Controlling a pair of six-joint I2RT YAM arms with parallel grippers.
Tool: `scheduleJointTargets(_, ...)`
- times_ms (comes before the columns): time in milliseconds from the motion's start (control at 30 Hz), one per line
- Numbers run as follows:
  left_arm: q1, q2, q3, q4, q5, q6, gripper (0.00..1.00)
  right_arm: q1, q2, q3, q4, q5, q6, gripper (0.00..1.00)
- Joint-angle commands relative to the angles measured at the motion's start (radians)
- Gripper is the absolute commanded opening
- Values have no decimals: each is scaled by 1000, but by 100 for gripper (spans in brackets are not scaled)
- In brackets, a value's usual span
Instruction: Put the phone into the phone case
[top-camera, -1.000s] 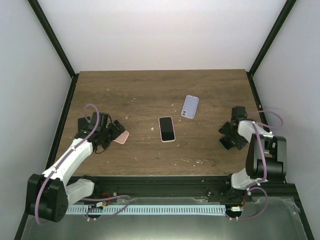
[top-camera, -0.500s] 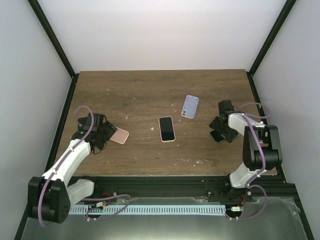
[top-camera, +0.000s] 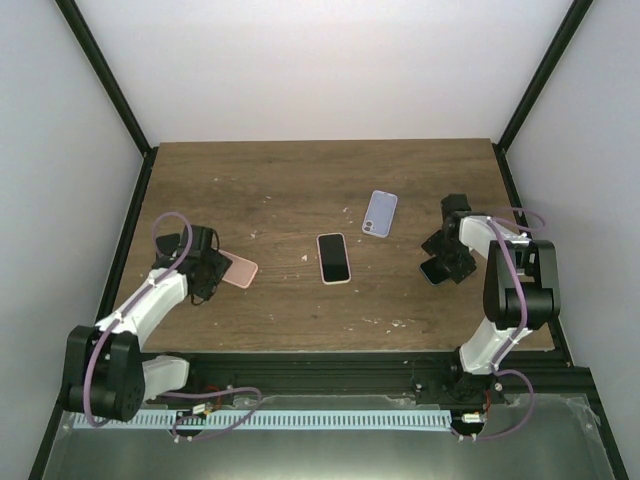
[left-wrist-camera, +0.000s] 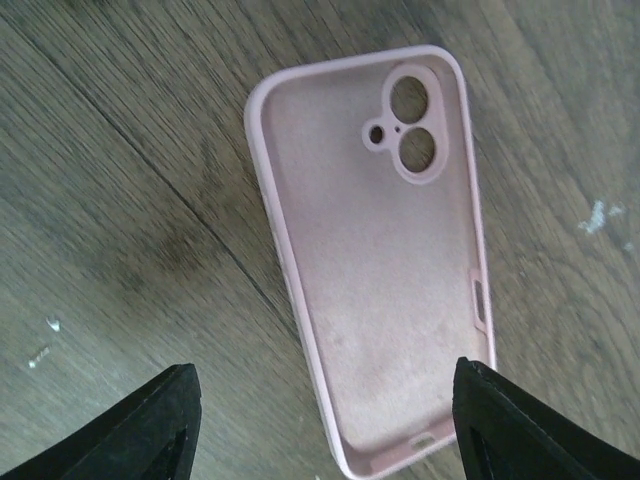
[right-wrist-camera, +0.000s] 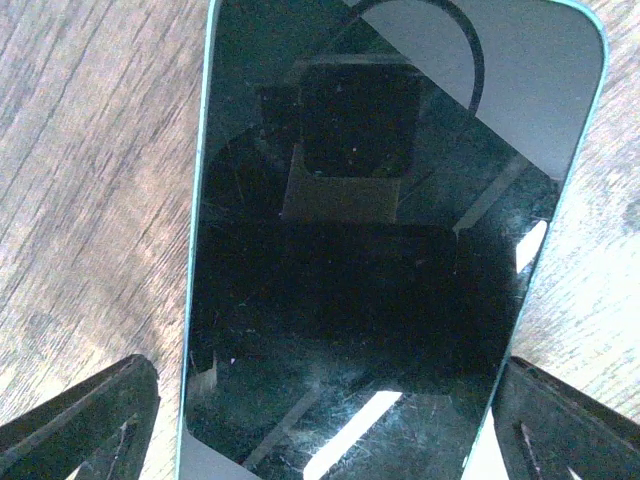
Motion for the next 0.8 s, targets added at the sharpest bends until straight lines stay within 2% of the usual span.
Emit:
scheduleJointTargets(0, 5, 66, 22, 38, -94, -5, 70, -15, 84, -40, -15, -100, 33, 90)
scheduleJointTargets(100, 6, 110, 23, 40, -114, -3, 69, -17, 79, -45, -14, -96, 31, 89)
scheduleJointTargets(400, -20, 161, -19, 153, 1, 0, 65, -17, 75, -49, 2, -101, 21, 84)
scheduleJointTargets(600, -141, 193, -10, 193, 43, -36, 60, -17, 57, -74, 8, -105, 23, 81)
scheduleJointTargets(767, -239, 160, 27, 203, 31, -16, 60, -3, 29, -99, 27, -115, 2, 80)
